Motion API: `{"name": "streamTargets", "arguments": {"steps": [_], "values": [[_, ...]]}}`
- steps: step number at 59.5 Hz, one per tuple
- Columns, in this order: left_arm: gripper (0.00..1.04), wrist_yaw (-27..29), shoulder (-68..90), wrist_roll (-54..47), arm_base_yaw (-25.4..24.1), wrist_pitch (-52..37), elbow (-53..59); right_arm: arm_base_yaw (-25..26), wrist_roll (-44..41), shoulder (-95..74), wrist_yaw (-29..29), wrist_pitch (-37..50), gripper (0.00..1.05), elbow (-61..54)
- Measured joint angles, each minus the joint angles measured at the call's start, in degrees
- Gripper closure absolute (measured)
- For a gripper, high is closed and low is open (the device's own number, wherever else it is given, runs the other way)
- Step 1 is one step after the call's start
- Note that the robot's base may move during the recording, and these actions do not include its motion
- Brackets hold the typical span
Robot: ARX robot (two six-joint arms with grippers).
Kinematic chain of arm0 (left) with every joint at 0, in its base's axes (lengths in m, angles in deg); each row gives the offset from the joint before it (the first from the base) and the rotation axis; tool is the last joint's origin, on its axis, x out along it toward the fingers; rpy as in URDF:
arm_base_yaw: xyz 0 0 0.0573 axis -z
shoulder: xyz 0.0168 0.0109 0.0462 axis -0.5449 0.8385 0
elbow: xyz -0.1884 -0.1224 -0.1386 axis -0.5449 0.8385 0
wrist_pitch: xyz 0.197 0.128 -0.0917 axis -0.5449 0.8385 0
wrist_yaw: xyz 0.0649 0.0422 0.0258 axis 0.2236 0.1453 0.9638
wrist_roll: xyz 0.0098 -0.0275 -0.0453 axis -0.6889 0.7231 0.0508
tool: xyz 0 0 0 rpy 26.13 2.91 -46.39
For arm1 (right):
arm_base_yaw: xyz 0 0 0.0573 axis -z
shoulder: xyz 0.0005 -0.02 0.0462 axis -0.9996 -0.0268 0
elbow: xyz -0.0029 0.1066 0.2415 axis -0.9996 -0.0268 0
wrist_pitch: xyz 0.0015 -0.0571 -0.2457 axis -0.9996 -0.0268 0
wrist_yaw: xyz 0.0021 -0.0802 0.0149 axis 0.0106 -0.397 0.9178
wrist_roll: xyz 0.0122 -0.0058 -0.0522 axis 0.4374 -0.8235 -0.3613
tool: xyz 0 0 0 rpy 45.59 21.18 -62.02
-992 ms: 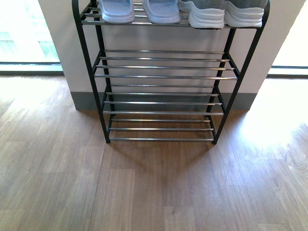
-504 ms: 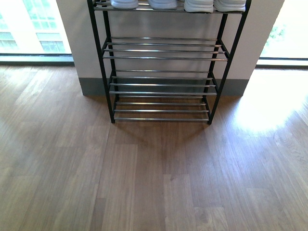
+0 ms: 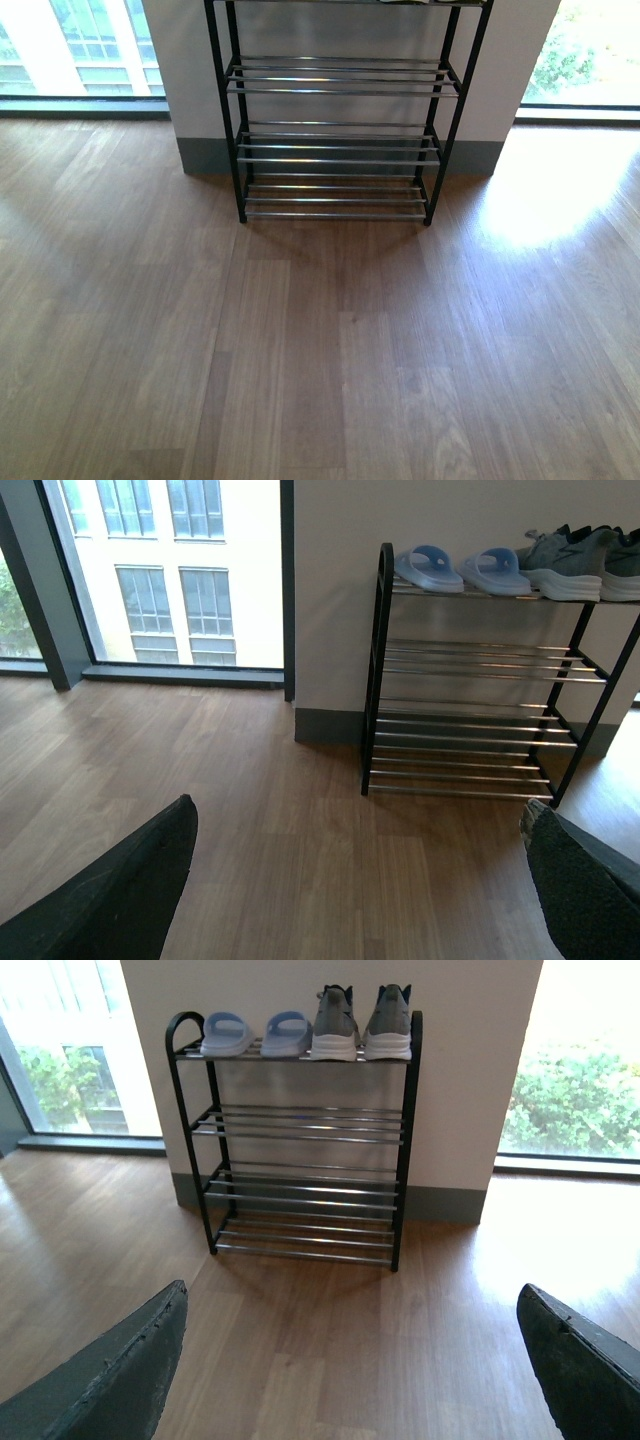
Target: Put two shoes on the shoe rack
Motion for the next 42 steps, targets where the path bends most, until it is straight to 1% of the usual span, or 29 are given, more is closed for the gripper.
{"name": "streamTargets", "arguments": {"steps": [42], "values": [[0.09, 0.0, 0.0, 0.0, 0.0, 0.0, 0.0, 0.0, 0.0, 0.0, 0.0, 0.0, 0.09, 0.0]]}}
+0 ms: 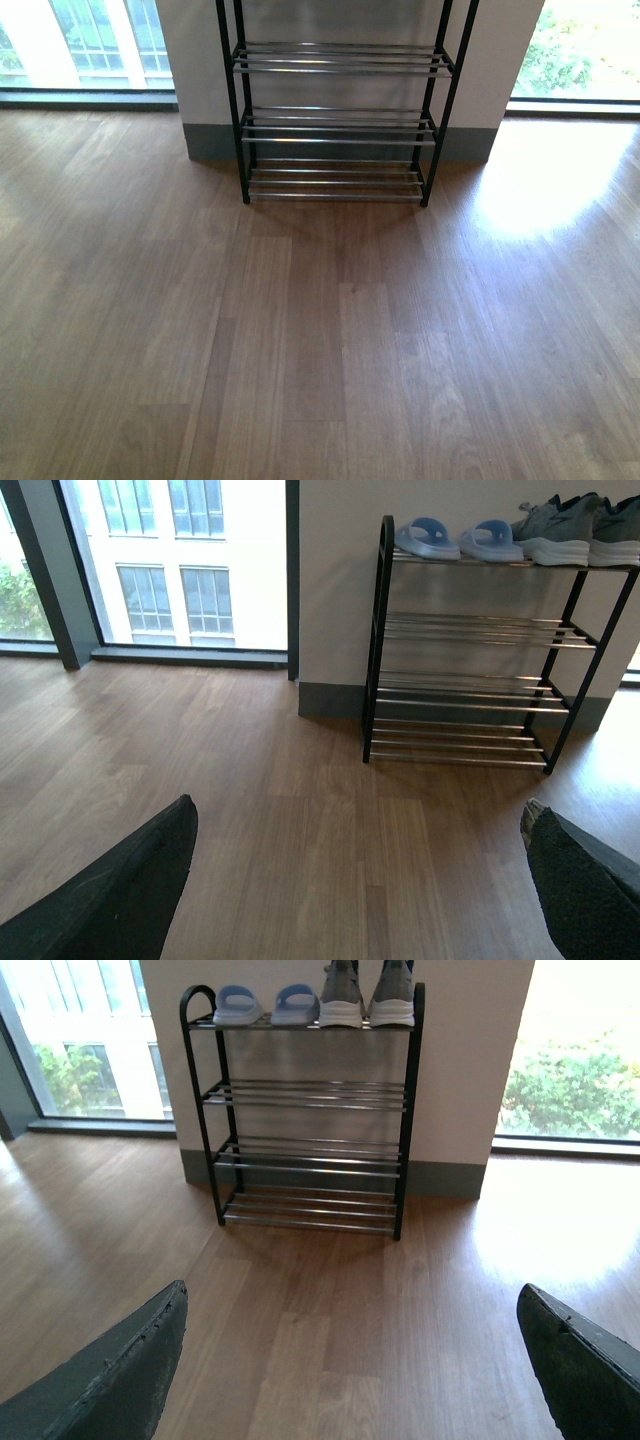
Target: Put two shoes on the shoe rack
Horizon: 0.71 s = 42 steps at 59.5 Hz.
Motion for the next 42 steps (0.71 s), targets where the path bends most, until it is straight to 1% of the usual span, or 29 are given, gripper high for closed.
{"name": "streamTargets", "arguments": {"steps": [42], "values": [[0.09, 0.0, 0.0, 0.0, 0.0, 0.0, 0.0, 0.0, 0.0, 0.0, 0.0, 0.0, 0.09, 0.0]]}}
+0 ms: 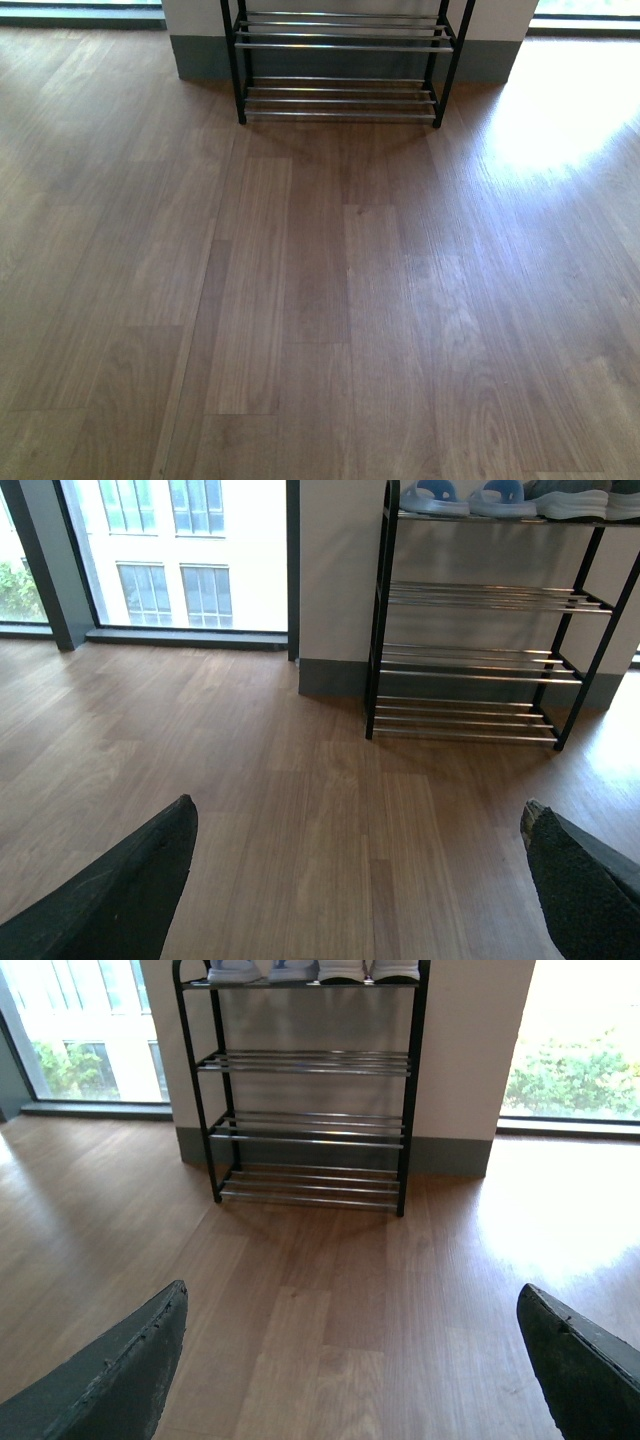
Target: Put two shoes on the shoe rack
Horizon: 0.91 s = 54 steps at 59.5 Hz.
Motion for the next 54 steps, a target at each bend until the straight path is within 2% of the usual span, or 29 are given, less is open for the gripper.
{"name": "streamTargets", "arguments": {"steps": [54], "values": [[0.09, 0.0, 0.0, 0.0, 0.0, 0.0, 0.0, 0.0, 0.0, 0.0, 0.0, 0.0, 0.09, 0.0]]}}
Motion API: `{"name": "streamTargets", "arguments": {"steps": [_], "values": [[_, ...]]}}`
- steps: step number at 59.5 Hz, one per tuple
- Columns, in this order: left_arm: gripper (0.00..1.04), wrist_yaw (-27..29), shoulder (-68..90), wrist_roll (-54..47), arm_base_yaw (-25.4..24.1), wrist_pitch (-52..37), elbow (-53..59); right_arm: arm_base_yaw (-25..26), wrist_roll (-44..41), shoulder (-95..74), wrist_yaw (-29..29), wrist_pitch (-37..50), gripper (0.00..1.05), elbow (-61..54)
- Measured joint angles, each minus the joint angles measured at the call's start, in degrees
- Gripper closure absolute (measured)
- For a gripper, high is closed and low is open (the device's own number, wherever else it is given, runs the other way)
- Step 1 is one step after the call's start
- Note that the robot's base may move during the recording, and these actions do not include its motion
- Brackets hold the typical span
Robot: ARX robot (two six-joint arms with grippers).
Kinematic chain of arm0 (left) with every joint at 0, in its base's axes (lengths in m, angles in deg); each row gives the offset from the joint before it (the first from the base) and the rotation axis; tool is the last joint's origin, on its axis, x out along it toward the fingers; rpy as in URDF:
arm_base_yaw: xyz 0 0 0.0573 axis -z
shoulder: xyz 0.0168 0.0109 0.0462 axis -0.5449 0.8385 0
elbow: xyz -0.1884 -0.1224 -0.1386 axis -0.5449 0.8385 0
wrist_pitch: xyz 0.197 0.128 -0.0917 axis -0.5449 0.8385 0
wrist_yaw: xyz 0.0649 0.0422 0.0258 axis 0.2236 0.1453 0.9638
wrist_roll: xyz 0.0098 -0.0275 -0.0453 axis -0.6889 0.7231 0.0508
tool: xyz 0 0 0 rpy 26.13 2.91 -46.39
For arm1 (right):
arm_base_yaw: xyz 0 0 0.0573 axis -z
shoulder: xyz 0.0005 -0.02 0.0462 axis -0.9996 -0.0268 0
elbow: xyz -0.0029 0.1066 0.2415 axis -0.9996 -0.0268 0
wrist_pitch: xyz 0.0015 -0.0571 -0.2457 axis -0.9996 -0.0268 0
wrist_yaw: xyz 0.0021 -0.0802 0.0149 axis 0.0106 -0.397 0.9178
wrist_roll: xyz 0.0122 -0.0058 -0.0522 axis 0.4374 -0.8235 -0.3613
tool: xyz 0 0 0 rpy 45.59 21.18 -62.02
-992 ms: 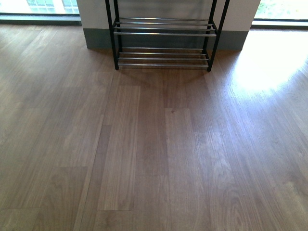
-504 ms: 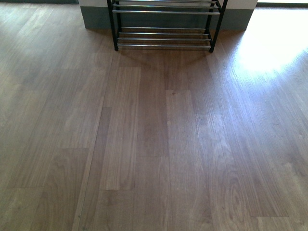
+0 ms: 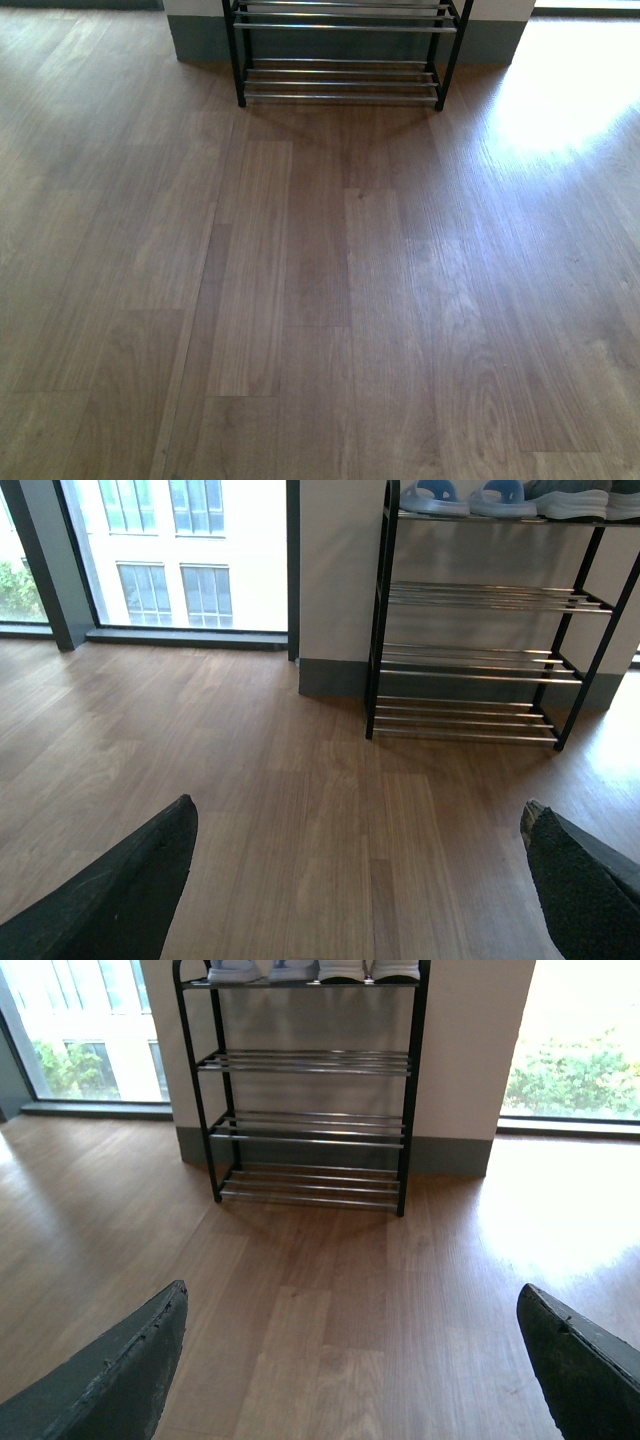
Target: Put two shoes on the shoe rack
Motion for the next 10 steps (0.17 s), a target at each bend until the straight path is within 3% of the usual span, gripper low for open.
{"name": "streamTargets", "arguments": {"steps": [10], "values": [[0.09, 0.0, 0.0, 0.0, 0.0, 0.0, 0.0, 0.0, 0.0, 0.0, 0.0, 0.0, 0.09, 0.0]]}}
